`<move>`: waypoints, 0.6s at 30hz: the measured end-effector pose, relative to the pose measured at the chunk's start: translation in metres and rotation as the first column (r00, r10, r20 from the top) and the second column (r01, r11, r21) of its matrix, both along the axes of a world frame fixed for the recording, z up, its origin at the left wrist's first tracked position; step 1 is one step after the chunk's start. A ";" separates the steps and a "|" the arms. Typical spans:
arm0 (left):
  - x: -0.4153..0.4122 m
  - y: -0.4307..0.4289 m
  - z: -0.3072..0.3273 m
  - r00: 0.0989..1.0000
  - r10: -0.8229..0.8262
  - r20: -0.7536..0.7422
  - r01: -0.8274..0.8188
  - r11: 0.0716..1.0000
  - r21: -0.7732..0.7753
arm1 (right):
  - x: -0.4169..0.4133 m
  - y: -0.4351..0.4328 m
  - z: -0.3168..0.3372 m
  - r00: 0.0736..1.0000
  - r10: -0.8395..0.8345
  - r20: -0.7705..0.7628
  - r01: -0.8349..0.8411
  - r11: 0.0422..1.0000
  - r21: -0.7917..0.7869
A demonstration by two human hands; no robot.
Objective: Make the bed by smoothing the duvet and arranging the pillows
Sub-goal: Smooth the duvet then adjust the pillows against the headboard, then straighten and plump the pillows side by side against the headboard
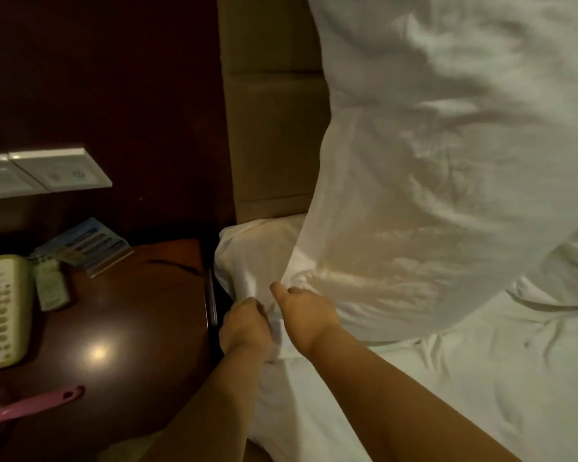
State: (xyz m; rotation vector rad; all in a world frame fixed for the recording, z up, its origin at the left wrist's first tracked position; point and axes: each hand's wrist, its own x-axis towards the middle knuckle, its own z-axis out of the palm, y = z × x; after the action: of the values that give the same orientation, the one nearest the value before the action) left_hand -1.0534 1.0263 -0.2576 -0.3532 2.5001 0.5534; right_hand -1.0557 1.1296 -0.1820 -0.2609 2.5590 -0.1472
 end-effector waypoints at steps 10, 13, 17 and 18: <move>0.072 0.071 0.141 0.816 -0.500 -0.289 0.481 0.865 -0.141 | 0.102 0.070 0.099 0.894 -0.369 -0.254 0.360 0.929 -0.085; 0.097 0.103 0.188 0.606 -0.715 -0.349 0.663 0.697 -0.275 | 0.134 0.093 0.134 0.838 -0.424 -0.342 0.422 0.903 -0.086; 0.113 0.126 0.223 0.353 -0.879 -0.321 0.763 0.469 -0.445 | 0.157 0.109 0.165 0.783 -0.486 -0.389 0.508 0.860 -0.052; 0.112 0.128 0.228 0.297 -0.901 -0.317 0.767 0.422 -0.484 | 0.160 0.110 0.170 0.766 -0.507 -0.395 0.534 0.844 -0.048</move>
State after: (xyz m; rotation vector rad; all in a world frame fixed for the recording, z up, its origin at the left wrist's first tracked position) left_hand -0.9417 1.1544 -0.0295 1.2367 2.7696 -0.1695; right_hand -0.8960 1.2400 -0.0125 0.5190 2.9699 -0.2344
